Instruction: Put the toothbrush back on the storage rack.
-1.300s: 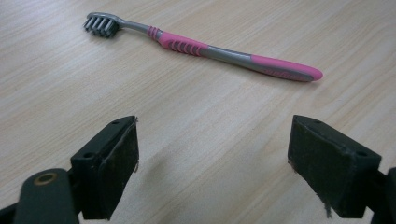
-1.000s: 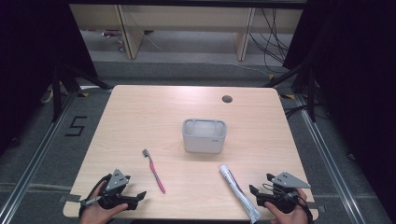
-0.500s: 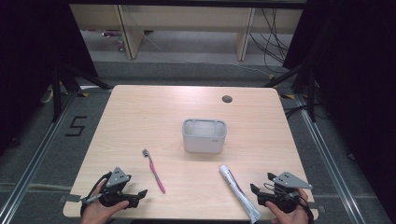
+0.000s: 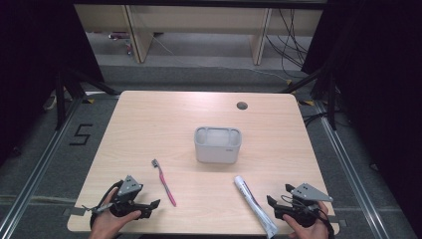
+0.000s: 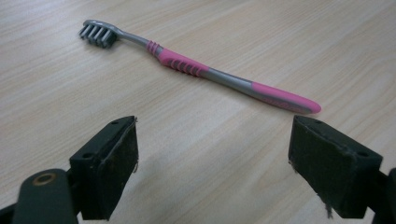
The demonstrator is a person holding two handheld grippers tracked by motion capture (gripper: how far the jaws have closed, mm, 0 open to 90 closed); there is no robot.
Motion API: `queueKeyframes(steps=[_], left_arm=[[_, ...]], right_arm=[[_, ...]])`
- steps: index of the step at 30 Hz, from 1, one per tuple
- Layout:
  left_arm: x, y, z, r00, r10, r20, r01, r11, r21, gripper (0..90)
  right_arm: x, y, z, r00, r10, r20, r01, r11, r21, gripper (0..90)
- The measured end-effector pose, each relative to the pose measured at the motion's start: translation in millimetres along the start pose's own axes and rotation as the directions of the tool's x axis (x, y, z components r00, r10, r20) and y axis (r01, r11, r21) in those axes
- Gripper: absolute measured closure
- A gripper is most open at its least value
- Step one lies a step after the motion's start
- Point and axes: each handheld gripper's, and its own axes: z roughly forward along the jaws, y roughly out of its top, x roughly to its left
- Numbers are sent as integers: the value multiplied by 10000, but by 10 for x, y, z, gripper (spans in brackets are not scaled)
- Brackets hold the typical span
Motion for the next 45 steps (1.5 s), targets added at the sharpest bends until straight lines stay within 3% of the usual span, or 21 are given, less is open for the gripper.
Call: queueKeyframes(steps=[5, 6, 11, 14, 23, 26, 27, 30, 32, 34, 39, 41, 43, 44, 45], left_arm=[[14, 57, 33, 9998, 209, 8, -209, 9995, 233, 156], [8, 59, 49, 9999, 106, -18, -106, 9999, 46, 156], [43, 99, 78, 9999, 106, -89, -104, 9998, 171, 156], [54, 140, 92, 9998, -196, -29, 196, 9997, 142, 156], [24, 233, 153, 9996, -244, -141, 248, 9992, 318, 171], [20, 279, 177, 9998, -142, -152, 149, 9988, 456, 175], [30, 298, 191, 9999, -71, -119, 76, 9988, 483, 182], [49, 350, 215, 9998, 34, -195, -20, 9971, 757, 200], [63, 374, 237, 9997, -15, -241, 35, 9964, 843, 210], [68, 400, 259, 9996, -136, -263, 159, 9961, 865, 224], [66, 480, 325, 9994, -267, -232, 288, 9949, 962, 258], [68, 521, 360, 9987, -456, -236, 479, 9931, 1068, 271], [87, 545, 385, 9977, -644, -219, 665, 9911, 1150, 286], [107, 555, 391, 9981, -597, -158, 613, 9891, 1339, 298], [107, 559, 412, 9967, -792, -194, 811, 9882, 1301, 303]], right_arm=[[3, 0, 2, 10000, -8, 15, 8, 10000, -6, 218], [-4, 1, 0, 9999, -87, 101, 88, 9999, -82, 217], [-1, -1, -2, 10000, -30, -7, 30, 10000, 76, 217], [6, -2, 9, 10000, -58, -2, 58, 10000, 77, 217], [16, 0, 23, 9998, -170, -45, 170, 9998, 81, 217], [26, 3, 12, 9999, -134, -90, 136, 9997, 199, 217], [59, 1, 10, 9995, 270, -179, -263, 9990, 363, 217], [52, 6, 22, 9998, -116, -144, 119, 9997, 226, 217], [58, 8, 32, 9997, -192, -175, 195, 9996, 189, 217], [87, 5, 25, 9996, 154, -244, -144, 9990, 417, 217], [100, 7, 30, 9995, 131, -282, -117, 9988, 480, 217], [72, 12, 49, 9986, -468, -257, 472, 9987, 168, 217], [70, 12, 46, 9982, -570, -161, 573, 9982, 185, 217], [75, 10, 53, 9985, -473, -279, 479, 9987, 202, 218], [79, 10, 49, 9986, -395, -357, 405, 9988, 278, 218]])
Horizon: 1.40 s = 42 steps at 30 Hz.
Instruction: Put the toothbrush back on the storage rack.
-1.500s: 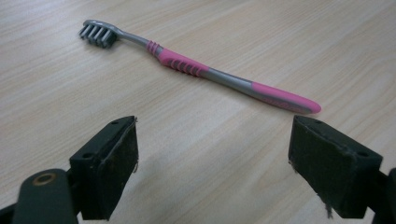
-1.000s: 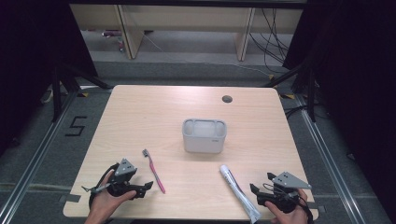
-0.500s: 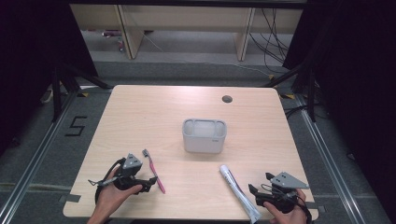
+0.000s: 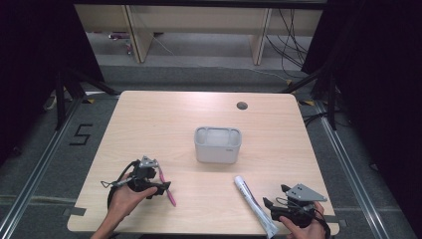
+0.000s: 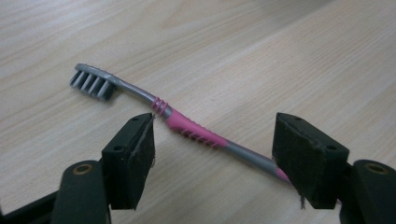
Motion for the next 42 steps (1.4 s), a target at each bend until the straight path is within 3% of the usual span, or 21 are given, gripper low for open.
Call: queueKeyframes(steps=[2, 4, 8, 9, 13, 14, 16, 18, 20, 26, 28, 33, 34, 36, 37, 39, 40, 42], left_arm=[[13, 9, 8, 10000, 27, 40, -28, 9999, 147, 323], [17, 32, 36, 9998, 160, 76, -163, 9988, 458, 340], [-18, 57, 94, 9996, 284, -59, -279, 9974, 667, 353], [-17, 69, 103, 9996, 293, -40, -289, 9961, 830, 356], [-46, 95, 135, 9986, 449, -278, -423, 9952, 887, 366], [-53, 98, 141, 9984, 513, -239, -490, 9947, 907, 370], [-68, 96, 149, 9974, 655, -311, -621, 9931, 992, 383], [-77, 93, 156, 9964, 677, -518, -624, 9932, 978, 409], [-77, 96, 148, 9953, 872, -423, -823, 9908, 1076, 440], [-103, 85, 132, 9902, 1356, -344, -1303, 9834, 1266, 558], [-107, 80, 127, 9894, 1421, -282, -1376, 9826, 1248, 598], [-110, 75, 120, 9878, 1532, -294, -1484, 9808, 1263, 665], [-100, 79, 104, 9856, 1681, -196, -1637, 9760, 1435, 676], [-102, 79, 103, 9861, 1653, -189, -1610, 9768, 1413, 700], [-93, 88, 91, 9835, 1805, -88, -1769, 9716, 1571, 706], [-93, 88, 97, 9843, 1760, -159, -1717, 9734, 1518, 720], [-83, 103, 84, 9799, 1994, 9, -1966, 9655, 1708, 720], [-84, 129, 74, 9776, 2097, 160, -2089, 9594, 1895, 741]], right_arm=[[-12, 2, -6, 9996, -174, 201, 177, 9998, -112, 219], [-6, -5, 9, 10000, 8, -28, -8, 10000, -43, 219], [-12, -2, 6, 9999, -105, 122, 106, 9998, -138, 219], [-3, -3, 1, 10000, 50, 66, -50, 10000, -60, 219], [-12, 0, -4, 9999, -72, 127, 73, 9999, -125, 221], [7, -4, -2, 9998, 199, 36, -199, 9998, -83, 221], [10, -4, -4, 9997, 230, -1, -230, 9997, -43, 222], [-12, 2, -5, 9999, -80, 132, 82, 9999, -138, 223], [-1, -3, -3, 9997, 214, -89, -215, 9997, -68, 223], [0, -1, -7, 9998, 167, -45, -168, 9998, -82, 225], [-9, 4, -7, 10000, -16, -45, 16, 10000, -76, 227], [1, 4, -9, 9999, 67, -115, -67, 10000, -55, 235], [-1, 4, -11, 10000, 32, 10, -32, 9999, -106, 235], [4, 1, -6, 9999, 93, -133, -94, 9999, -82, 239], [5, 3, -7, 9998, 129, -136, -131, 9999, -84, 239], [-1, 4, -10, 9999, 53, -92, -53, 10000, -28, 239], [-4, 5, -15, 10000, 12, 14, -12, 10000, -48, 239], [-2, 4, -13, 10000, -15, -33, 15, 10000, -5, 240]])
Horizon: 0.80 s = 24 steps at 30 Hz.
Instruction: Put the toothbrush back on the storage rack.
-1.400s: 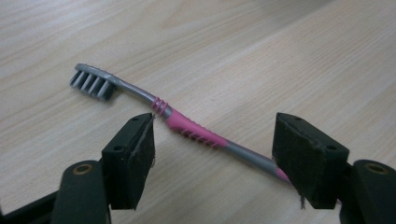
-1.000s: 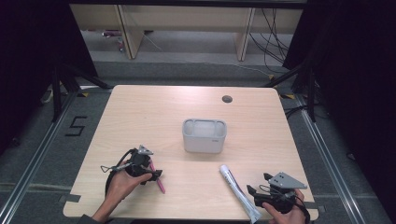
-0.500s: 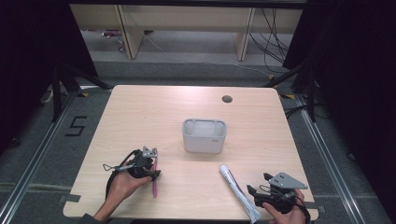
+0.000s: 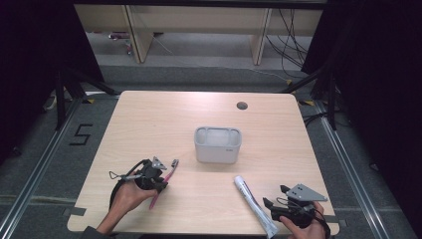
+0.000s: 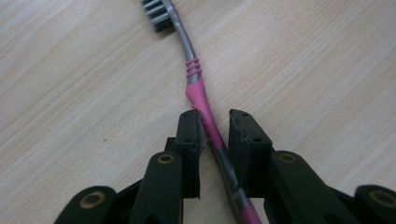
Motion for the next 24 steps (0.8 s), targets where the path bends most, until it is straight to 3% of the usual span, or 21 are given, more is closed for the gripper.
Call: queueKeyframes(steps=[6, 7, 11, 12, 13, 16, 17, 20, 24], left_arm=[[22, 76, 11, 9993, 343, 171, -354, 9971, 673, 770], [24, 82, 26, 9993, 296, 243, -310, 9978, 580, 779], [41, 112, 26, 9967, 649, 487, -696, 9923, 1029, 813], [40, 117, 27, 9965, 646, 536, -701, 9915, 1093, 818], [51, 134, 20, 9948, 836, 584, -906, 9874, 1298, 819], [57, 165, 16, 9930, 985, 647, -1079, 9807, 1633, 820], [67, 184, 19, 9904, 1191, 703, -1302, 9744, 1831, 819], [75, 229, 22, 9873, 1429, 700, -1552, 9618, 2254, 819], [84, 259, 37, 9861, 1475, 761, -1620, 9557, 2457, 819]], right_arm=[[3, 2, 1, 9997, -189, 149, 190, 9998, -67, 240], [6, 2, 2, 9999, -114, 60, 114, 9999, -42, 241], [3, 3, -5, 9999, -114, 106, 115, 9999, -74, 242], [17, 1, -7, 9999, 111, 49, -111, 9999, 25, 242], [-1, 3, -6, 9999, -94, 77, 94, 10000, 3, 242], [10, 1, -3, 9999, 144, -69, -144, 9999, 45, 241], [-1, 3, -8, 10000, -1, 66, 1, 10000, 25, 241], [-1, -1, -5, 9998, 150, -91, -149, 9999, 84, 241], [-2, -3, -4, 9999, 127, -103, -126, 9999, 105, 241]])
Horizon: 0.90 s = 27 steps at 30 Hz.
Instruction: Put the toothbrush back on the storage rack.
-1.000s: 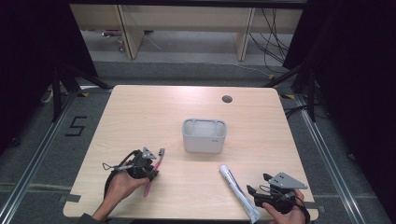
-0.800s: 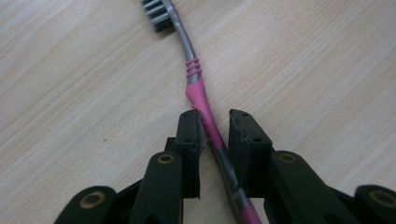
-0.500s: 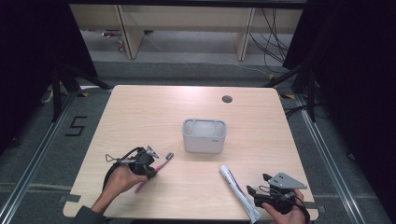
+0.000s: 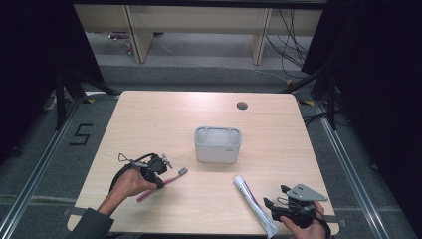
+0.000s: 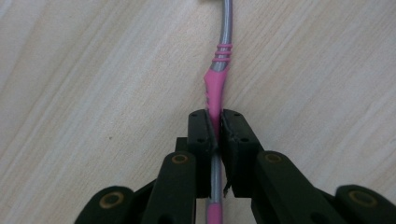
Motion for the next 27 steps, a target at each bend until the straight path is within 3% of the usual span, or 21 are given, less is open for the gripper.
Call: queueKeyframes(steps=[7, 8, 10, 17, 19, 26, 27], left_arm=[[-12, 56, 16, 9993, 363, 34, -364, 9985, 409, 819], [-18, 60, 19, 9993, 372, 31, -373, 9984, 418, 820], [-19, 74, 18, 9991, 420, 38, -421, 9976, 543, 822], [-19, 122, 24, 9984, 543, 124, -552, 9941, 938, 826], [-16, 129, 25, 9985, 530, 101, -538, 9940, 953, 827], [-25, 138, 8, 9968, 777, 161, -787, 9938, 782, 829], [-29, 144, -6, 9965, 821, 142, -829, 9936, 766, 830]], right_arm=[[-3, 3, -2, 9997, -172, 188, 174, 9998, -104, 240], [12, 0, -2, 9999, 133, 42, -133, 9999, 41, 239], [15, -3, -2, 9996, 275, -13, -275, 9996, 73, 239], [5, -5, 1, 9995, 325, -6, -325, 9995, -5, 238], [-20, -5, 6, 10000, 42, 69, -41, 9999, -143, 238], [-24, -7, 7, 10000, 72, 15, -72, 9999, -127, 238], [-11, -5, 3, 9996, 283, -50, -283, 9996, -42, 238]])
